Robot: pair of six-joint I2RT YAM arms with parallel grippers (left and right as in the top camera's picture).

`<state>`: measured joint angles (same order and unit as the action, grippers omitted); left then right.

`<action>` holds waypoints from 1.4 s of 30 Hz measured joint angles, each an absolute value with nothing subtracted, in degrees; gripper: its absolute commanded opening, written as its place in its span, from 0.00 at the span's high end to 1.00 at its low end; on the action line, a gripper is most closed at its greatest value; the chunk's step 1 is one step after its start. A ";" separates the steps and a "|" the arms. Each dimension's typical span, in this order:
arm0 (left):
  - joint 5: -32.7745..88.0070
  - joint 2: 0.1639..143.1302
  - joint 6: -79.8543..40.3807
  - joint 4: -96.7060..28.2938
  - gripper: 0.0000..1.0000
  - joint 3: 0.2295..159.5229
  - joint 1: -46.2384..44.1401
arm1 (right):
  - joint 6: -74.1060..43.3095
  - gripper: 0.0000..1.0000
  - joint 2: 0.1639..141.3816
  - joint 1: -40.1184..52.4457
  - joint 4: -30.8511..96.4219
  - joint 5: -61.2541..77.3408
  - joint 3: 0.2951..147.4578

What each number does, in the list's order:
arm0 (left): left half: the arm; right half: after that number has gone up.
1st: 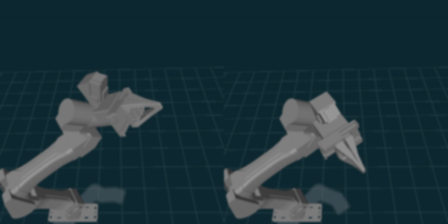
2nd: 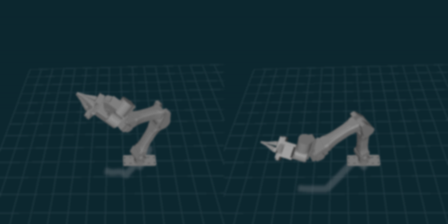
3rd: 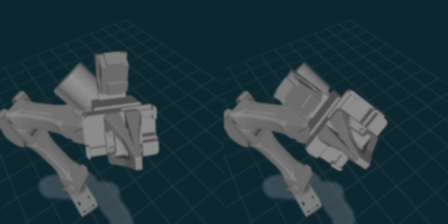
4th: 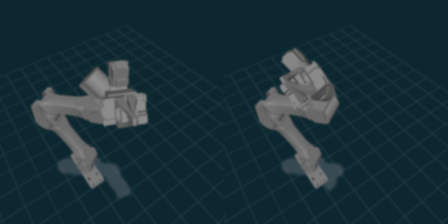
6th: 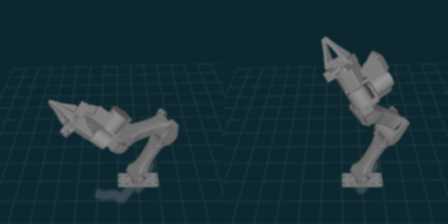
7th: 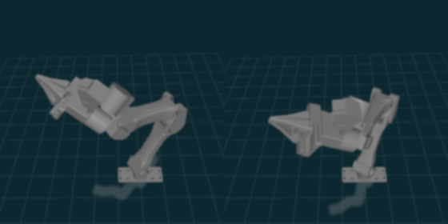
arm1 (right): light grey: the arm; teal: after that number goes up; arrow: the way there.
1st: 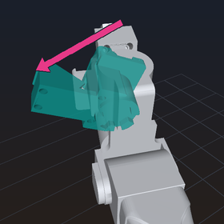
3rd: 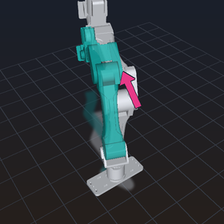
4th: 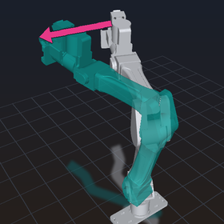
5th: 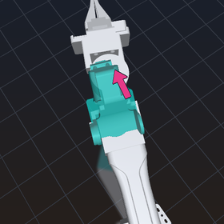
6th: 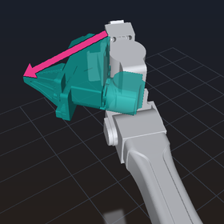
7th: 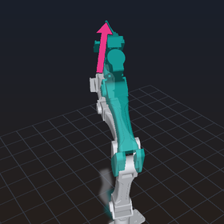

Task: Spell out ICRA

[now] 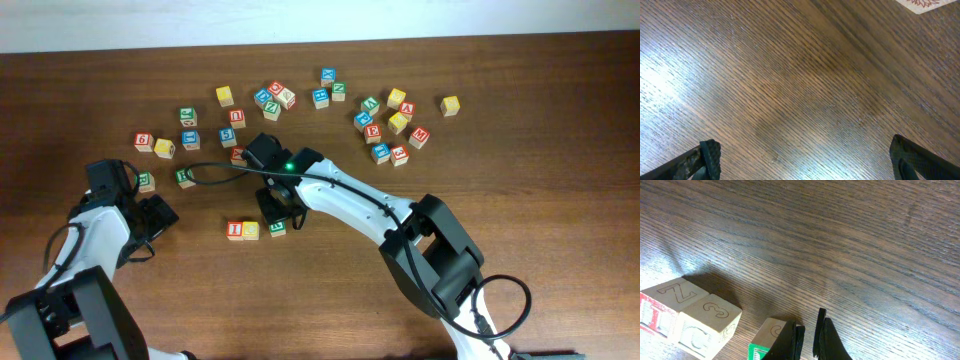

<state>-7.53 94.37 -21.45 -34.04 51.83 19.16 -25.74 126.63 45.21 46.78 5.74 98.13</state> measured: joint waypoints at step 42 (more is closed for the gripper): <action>-7.55 94.37 -21.45 -34.04 0.01 51.83 19.16 | -25.74 0.96 126.63 44.56 53.78 4.23 97.93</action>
